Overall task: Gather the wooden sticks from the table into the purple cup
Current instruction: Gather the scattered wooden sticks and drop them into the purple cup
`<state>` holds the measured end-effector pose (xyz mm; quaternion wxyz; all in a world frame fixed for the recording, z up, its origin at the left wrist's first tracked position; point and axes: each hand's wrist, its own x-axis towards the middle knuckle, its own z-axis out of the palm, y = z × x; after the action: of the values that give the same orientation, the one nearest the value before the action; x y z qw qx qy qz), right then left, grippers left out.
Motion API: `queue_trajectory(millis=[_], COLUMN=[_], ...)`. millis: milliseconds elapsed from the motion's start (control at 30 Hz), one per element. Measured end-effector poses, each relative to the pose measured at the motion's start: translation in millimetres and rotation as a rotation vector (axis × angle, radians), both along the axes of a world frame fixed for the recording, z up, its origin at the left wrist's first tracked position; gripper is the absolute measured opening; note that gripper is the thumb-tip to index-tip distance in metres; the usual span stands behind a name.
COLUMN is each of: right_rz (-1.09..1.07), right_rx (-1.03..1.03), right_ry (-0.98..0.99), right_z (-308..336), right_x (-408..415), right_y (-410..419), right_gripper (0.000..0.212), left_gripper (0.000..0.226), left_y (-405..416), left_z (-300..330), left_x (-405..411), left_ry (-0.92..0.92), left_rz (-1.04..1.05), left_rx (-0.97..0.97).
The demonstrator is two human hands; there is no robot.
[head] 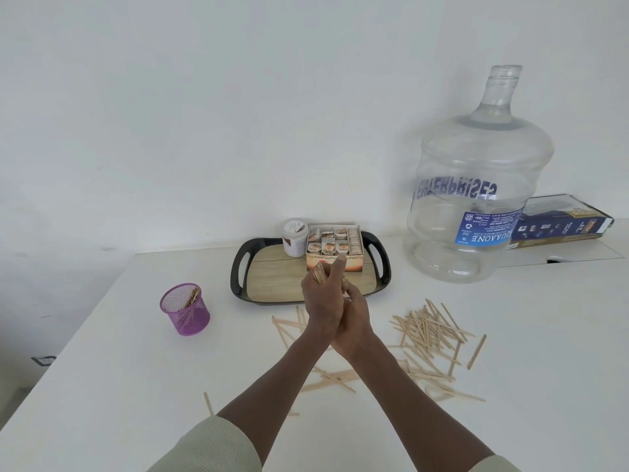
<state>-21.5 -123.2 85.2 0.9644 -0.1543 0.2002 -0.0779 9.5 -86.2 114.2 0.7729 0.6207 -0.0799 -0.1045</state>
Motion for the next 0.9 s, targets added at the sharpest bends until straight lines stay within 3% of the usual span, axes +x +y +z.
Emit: queue_trajectory(millis=[267, 400, 533, 700, 767, 900], right_rz=[0.015, -0.050, -0.014, 0.040, -0.020, -0.051], right_rx=[-0.033, 0.012, -0.157, -0.254, -0.429, -1.064], right_ry=[0.068, 0.061, 0.059, 0.064, 0.093, 0.126], right_z=[-3.2, -5.6, 1.4, 0.8, 1.9, 22.2], right_x=[-3.0, 1.6, 3.9, 6.3, 7.4, 9.2], right_y=[2.9, 1.8, 4.6, 4.1, -1.6, -14.5], right_gripper=[0.059, 0.054, 0.049, 0.040, 0.041, 0.038], left_gripper=[0.045, 0.039, 0.030, 0.035, 0.033, 0.031], left_y=[2.9, 6.2, 10.4, 17.3, 23.1, 36.8], left_z=[6.1, 2.8, -5.0, -8.2, -11.2, -19.2], left_x=[3.2, 0.4, -6.3, -1.6, 0.0, 3.0], left_ry=[0.089, 0.095, 0.087, 0.105, 0.072, -0.027], left_rz=[0.053, 0.008, -0.063, -0.049, -0.050, 0.002], left_rx=[-0.012, 0.012, 0.027, 0.087, 0.093, 0.186])
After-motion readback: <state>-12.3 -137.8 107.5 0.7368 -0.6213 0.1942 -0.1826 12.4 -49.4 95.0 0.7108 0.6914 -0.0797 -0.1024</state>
